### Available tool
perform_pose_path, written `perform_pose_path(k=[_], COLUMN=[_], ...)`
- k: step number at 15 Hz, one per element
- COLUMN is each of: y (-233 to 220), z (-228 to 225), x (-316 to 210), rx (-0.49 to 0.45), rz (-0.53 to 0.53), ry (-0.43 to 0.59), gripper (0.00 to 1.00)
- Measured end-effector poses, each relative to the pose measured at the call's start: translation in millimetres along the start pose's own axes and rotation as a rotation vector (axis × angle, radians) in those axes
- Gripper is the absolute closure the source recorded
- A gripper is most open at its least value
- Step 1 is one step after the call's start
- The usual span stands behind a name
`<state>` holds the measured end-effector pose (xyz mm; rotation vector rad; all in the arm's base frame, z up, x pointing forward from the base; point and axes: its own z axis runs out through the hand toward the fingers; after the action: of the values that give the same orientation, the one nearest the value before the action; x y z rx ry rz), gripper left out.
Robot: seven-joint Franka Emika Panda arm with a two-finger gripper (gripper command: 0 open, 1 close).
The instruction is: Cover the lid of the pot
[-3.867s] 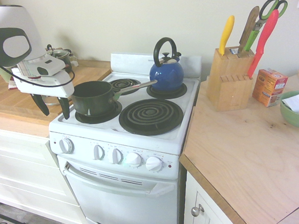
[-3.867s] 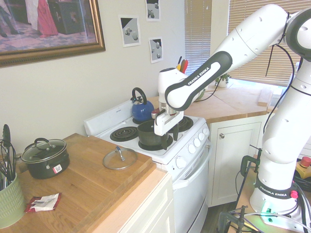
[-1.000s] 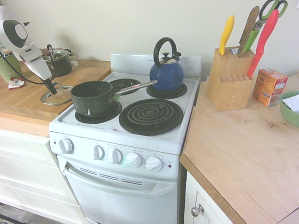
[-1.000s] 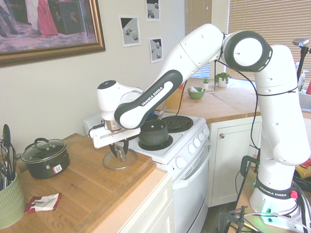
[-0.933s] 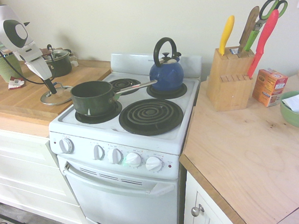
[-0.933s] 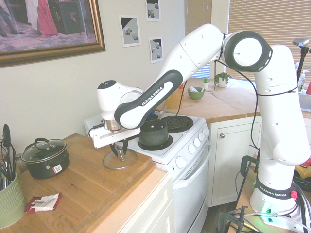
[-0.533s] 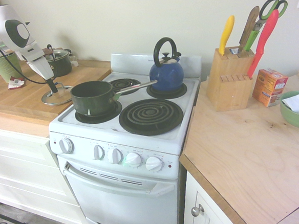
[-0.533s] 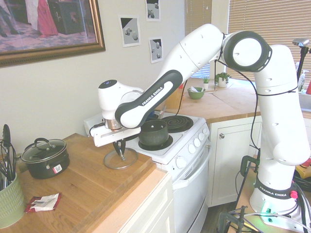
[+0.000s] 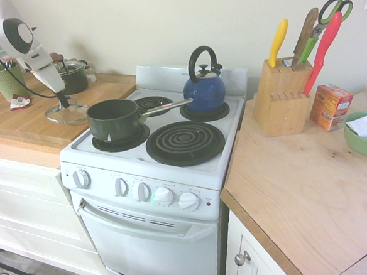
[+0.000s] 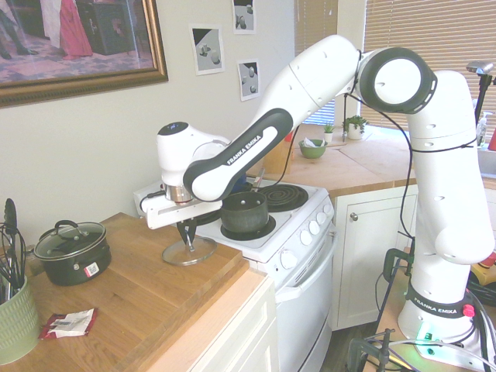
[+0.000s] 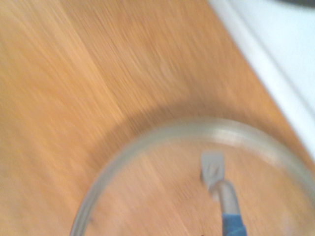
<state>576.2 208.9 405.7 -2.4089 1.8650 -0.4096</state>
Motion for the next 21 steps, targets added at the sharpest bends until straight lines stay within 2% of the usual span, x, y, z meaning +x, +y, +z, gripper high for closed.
perform_pose_path(k=[4, 8, 13, 21], y=[3, 11, 31, 105], z=[-64, -95, -102, -76], x=[19, 67, 147, 186], rx=[0.093, 0.135, 0.139, 0.11], rz=[0.011, 0.063, 0.136, 0.174], ry=[0.009, 0.029, 0.054, 0.082], gripper=[1.0, 1.0, 1.0, 1.0])
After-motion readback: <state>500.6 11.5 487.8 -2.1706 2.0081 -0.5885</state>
